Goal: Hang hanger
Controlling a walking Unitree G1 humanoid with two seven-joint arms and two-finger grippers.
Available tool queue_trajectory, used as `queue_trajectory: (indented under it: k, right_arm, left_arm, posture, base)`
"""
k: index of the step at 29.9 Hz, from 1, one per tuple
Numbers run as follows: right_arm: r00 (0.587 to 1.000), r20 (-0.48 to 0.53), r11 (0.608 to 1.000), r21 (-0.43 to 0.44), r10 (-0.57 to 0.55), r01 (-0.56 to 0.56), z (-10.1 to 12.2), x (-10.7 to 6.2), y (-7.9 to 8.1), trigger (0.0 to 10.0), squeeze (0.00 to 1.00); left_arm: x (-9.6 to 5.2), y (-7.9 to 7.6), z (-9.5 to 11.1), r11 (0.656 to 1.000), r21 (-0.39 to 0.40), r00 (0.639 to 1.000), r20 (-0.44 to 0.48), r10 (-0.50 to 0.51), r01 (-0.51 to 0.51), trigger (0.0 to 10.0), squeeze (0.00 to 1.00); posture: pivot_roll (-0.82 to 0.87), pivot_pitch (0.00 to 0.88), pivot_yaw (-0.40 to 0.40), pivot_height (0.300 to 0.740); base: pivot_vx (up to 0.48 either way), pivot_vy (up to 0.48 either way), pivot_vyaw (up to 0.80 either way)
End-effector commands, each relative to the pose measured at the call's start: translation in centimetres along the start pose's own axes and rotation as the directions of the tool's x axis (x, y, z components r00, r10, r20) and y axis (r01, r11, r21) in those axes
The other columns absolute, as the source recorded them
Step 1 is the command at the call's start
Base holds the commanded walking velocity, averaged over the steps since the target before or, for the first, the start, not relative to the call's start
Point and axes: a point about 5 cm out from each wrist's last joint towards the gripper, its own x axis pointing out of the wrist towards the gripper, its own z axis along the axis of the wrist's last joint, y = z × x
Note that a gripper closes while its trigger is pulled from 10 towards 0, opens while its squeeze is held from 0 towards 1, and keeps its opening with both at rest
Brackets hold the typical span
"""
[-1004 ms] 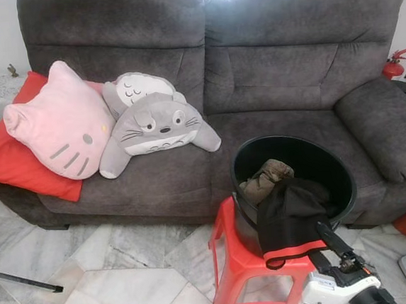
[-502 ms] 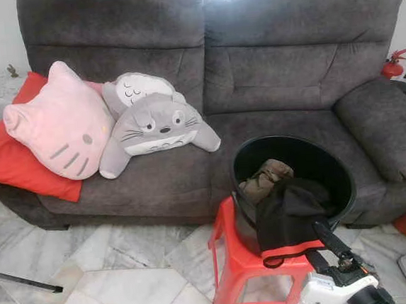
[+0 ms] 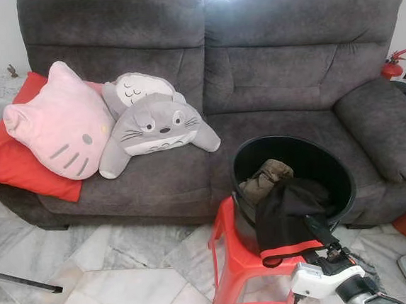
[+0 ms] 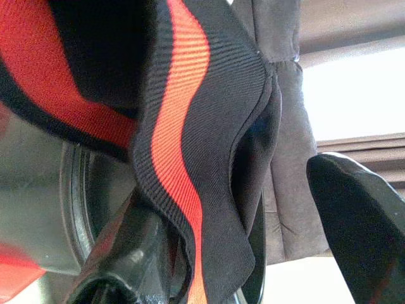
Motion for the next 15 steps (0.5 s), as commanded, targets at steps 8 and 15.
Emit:
queue_trajectory:
  k: [8, 15]
  right_arm:
    - [0.998, 0.044, 0.999, 0.012, -0.046, 0.046, 0.2, -0.07, -0.66, 10.0, 0.0]
    - [0.998, 0.047, 0.999, 0.019, -0.043, 0.042, 0.23, -0.09, -0.71, 0.0, 0.0]
  left_arm:
    - [-0.18, -0.3, -0.99, 1.0, 0.007, 0.999, -0.04, -0.009, 0.009, 10.0, 0.0]
    - [-0.19, -0.29, -1.01, 1.0, 0.007, 0.999, -0.041, -0.013, 0.013, 10.0, 0.0]
  posture:
    - [-0.13, 0.0, -0.056, 0.74]
    - [-0.13, 0.0, -0.056, 0.74]
  base:
    - [0.0, 0.0, 0.0]
    - [0.0, 0.0, 0.0]
